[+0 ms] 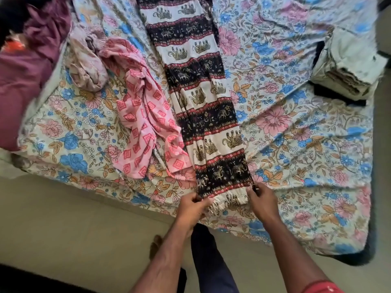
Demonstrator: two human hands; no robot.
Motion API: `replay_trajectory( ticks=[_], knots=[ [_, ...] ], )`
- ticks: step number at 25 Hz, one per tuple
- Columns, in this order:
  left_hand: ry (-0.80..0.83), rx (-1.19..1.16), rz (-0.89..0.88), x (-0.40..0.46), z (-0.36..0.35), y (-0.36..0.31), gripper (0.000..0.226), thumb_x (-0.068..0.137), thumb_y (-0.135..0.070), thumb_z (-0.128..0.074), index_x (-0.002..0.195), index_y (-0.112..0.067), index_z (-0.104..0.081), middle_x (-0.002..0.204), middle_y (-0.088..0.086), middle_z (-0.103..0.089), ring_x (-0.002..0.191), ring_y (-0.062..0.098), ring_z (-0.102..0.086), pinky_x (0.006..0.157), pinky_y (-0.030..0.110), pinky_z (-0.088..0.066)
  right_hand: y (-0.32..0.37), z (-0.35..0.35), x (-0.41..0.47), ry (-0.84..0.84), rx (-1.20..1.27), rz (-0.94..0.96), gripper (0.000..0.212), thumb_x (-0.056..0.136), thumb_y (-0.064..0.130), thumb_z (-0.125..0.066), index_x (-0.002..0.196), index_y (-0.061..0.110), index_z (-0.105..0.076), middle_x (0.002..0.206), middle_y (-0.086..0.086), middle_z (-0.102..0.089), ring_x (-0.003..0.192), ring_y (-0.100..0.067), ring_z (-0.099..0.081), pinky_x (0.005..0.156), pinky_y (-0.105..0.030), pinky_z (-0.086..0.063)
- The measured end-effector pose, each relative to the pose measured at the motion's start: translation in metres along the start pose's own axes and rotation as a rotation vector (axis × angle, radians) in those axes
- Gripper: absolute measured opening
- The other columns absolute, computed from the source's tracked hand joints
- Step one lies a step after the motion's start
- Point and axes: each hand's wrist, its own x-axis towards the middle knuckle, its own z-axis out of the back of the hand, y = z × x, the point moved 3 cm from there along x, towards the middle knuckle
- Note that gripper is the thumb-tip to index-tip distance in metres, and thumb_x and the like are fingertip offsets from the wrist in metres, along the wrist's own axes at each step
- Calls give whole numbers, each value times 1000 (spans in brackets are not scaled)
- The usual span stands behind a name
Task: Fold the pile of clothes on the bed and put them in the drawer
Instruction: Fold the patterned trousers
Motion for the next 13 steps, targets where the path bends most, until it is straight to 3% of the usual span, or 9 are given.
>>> replay_trajectory(
  ticks=[3, 6, 9, 11, 13],
  knots=[
    [30, -23, -73, 3, 2, -13, 39, 86, -25, -79, 119, -14, -62, 119, 9, -68, 100, 24, -69, 83, 37, -61, 4, -6, 9, -31, -131, 3, 43, 102, 21, -61, 142, 10, -51, 128, -11, -65, 77, -9, -63, 59, -19, -50],
    [-98, -61, -121, 23, 0, -37, 60, 84, -34, -81, 136, -22, -54, 132, -4, -54, 116, 19, -58, 101, 41, -49, 15, -12, 12, -38, -211, 29, 64, 96, 45, -67, 148, 13, -47, 139, -12, -60, 100, -19, -64, 87, -37, -55],
    [-178, -144, -157, 36, 0, -65, 21, 93, -18, -71, 113, -20, -66, 125, 3, -64, 103, 14, -61, 88, 30, -50, 15, -10, 23, -42, -211, 28, 60, 99, 47, -60, 148, 15, -48, 131, -10, -66, 84, -13, -67, 72, -30, -55],
    [-254, -326, -176, 36, 5, -70, 9, 94, -12, -68, 97, -20, -69, 113, 3, -68, 98, 16, -63, 84, 35, -54, 12, -4, 27, -74, -154, 5, 54, 102, 45, -56, 148, 17, -47, 134, -11, -65, 93, -21, -71, 81, -41, -61],
    [-252, -413, -153, 38, 8, -60, 13, 94, -14, -67, 107, -16, -70, 118, 7, -67, 105, 26, -66, 91, 49, -57, 8, -1, 28, -61, -136, -14, 52, 104, 43, -53, 149, 18, -46, 138, -13, -62, 106, -28, -69, 94, -50, -58]
  ],
)
